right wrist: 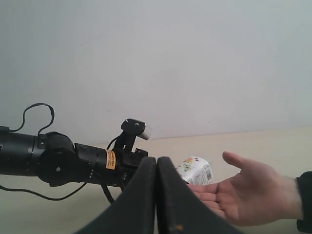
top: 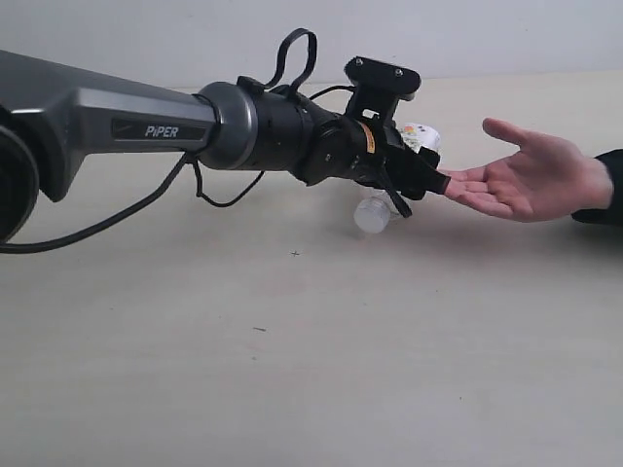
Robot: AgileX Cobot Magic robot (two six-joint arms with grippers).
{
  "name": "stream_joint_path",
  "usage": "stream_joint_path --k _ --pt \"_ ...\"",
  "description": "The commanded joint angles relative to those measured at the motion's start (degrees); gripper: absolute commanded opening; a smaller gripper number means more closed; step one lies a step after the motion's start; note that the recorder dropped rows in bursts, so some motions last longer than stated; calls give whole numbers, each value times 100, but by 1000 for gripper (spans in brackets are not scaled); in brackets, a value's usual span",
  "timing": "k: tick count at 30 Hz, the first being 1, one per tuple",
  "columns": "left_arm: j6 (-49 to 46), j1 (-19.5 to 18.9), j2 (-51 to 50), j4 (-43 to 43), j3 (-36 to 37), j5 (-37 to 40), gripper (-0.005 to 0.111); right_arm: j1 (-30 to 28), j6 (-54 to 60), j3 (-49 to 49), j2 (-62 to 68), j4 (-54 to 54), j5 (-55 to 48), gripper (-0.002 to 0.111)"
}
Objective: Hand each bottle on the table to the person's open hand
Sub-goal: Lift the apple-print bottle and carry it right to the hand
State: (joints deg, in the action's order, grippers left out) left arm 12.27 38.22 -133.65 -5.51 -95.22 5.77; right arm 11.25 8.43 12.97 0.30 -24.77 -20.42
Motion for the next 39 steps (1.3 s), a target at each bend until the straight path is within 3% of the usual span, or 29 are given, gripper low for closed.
stream_joint_path --k 1,21,25,27,31,39 --pt "-28 -61 26 -33 -52 -68 76 9 41 -5 -30 -21 -8 0" --pt "-678 -26 -343 -178 -74 -109 75 9 41 -5 -30 -32 -8 0" --pt "-755 -26 -324 -178 -74 -157 57 9 41 -5 -30 -32 -8 0" --pt "-755 -26 -324 -178 -74 -157 42 9 41 -5 -30 -32 -8 0" --pt "-790 -26 -224 -178 -74 -141 1 9 41 -5 -30 -32 -8 0" --pt "-675 -109 447 -131 -74 -141 0 9 41 -5 -30 -32 -8 0"
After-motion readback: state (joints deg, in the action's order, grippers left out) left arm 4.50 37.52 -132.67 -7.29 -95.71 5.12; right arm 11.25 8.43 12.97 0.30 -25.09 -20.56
